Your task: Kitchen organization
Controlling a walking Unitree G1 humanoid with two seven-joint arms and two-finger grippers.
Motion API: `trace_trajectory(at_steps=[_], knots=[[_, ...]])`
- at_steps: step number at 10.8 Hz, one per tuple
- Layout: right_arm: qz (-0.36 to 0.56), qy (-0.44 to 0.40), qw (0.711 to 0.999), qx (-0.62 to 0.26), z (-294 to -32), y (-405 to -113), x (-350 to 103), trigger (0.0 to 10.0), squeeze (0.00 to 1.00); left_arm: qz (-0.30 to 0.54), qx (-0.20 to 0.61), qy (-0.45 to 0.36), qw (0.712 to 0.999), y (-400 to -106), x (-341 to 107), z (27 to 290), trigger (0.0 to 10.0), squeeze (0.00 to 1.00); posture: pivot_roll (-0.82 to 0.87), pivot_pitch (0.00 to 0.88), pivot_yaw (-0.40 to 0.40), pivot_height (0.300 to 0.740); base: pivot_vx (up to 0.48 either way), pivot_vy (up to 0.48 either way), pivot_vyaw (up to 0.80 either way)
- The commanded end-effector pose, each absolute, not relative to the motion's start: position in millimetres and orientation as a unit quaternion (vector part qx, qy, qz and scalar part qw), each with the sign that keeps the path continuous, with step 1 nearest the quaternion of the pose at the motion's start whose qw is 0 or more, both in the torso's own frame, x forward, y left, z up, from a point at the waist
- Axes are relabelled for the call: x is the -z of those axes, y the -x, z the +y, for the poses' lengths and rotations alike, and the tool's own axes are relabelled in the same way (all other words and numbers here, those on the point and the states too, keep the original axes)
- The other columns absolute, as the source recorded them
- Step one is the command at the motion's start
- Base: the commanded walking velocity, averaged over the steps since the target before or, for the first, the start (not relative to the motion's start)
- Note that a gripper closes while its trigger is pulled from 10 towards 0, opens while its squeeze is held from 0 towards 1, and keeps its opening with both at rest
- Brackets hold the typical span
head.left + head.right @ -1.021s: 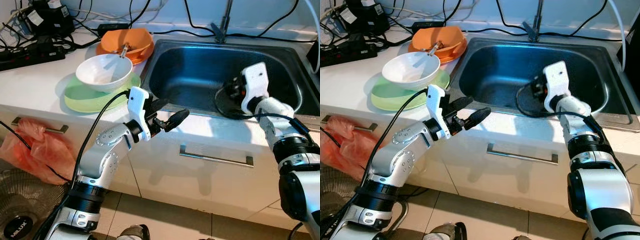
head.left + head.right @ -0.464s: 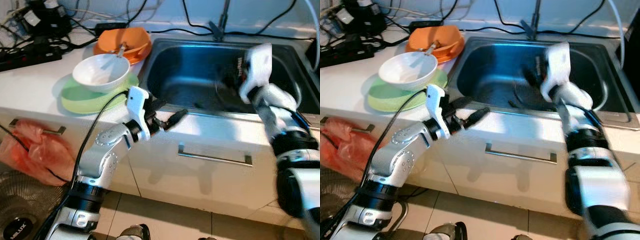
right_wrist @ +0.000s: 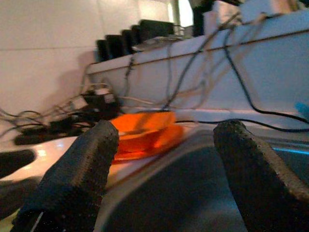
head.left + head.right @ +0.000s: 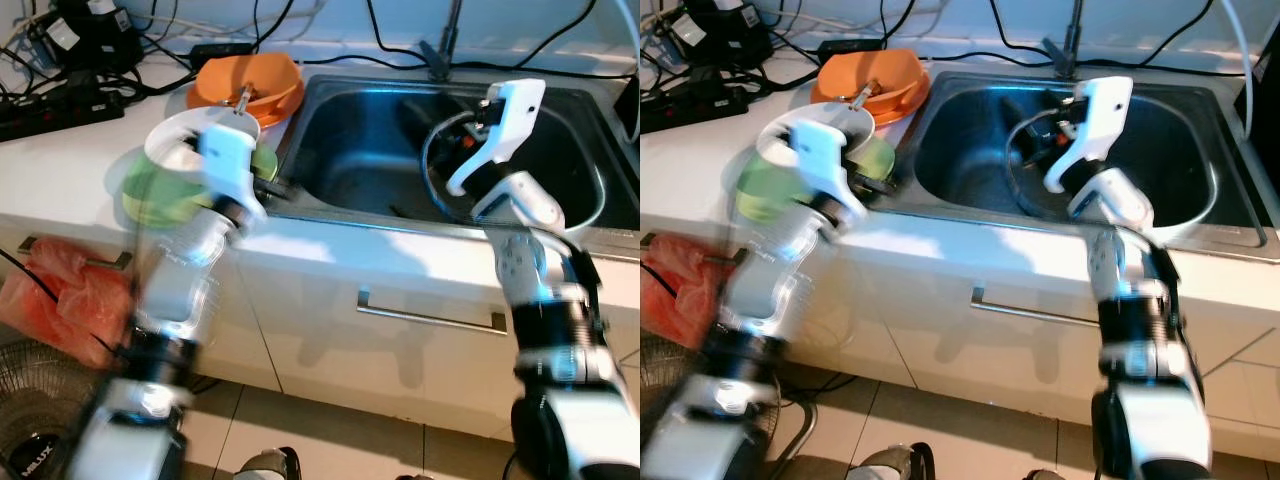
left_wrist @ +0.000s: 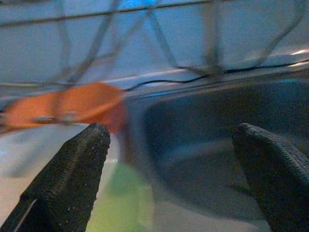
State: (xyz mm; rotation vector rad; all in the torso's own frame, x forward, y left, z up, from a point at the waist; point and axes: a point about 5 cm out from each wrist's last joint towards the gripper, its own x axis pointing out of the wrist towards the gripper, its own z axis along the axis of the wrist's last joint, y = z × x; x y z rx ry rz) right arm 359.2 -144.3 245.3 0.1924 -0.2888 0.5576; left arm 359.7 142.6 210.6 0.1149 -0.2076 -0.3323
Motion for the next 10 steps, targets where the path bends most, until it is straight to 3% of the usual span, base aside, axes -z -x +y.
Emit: trace_trajectory(at_steps=[1,3,9,10], knots=[[-0.146,-0.102,0.938,-0.297,-136.2,-351.5,-250.5,10.0,0.00,-0.104,0.155,-0.090,0.978,-364.1,-214.2,149.6,10.0,0.00,0.07,0.067,0.088,0.740,0.000,0.000,0.00],[-0.134,-0.116,0.938,-0.298,-137.8,-342.3,-248.5,10.0,0.00,-0.086,0.148,-0.206,0.963,-370.7,-215.0,162.5,10.0,0.00,0.07,0.062,0.094,0.740,0.000,0.000,0.00],[-0.116,-0.127,0.946,-0.273,-142.7,-330.5,-243.7,10.0,0.00,-0.024,0.131,-0.246,0.960,-386.0,-212.8,194.3,10.0,0.00,0.06,0.066,0.105,0.740,0.000,0.000,0.00],[-0.115,-0.127,0.947,-0.272,-142.8,-330.1,-243.2,10.0,0.00,-0.018,0.125,-0.239,0.963,-387.2,-212.6,197.1,10.0,0.18,0.06,0.068,0.104,0.740,0.000,0.000,0.00]])
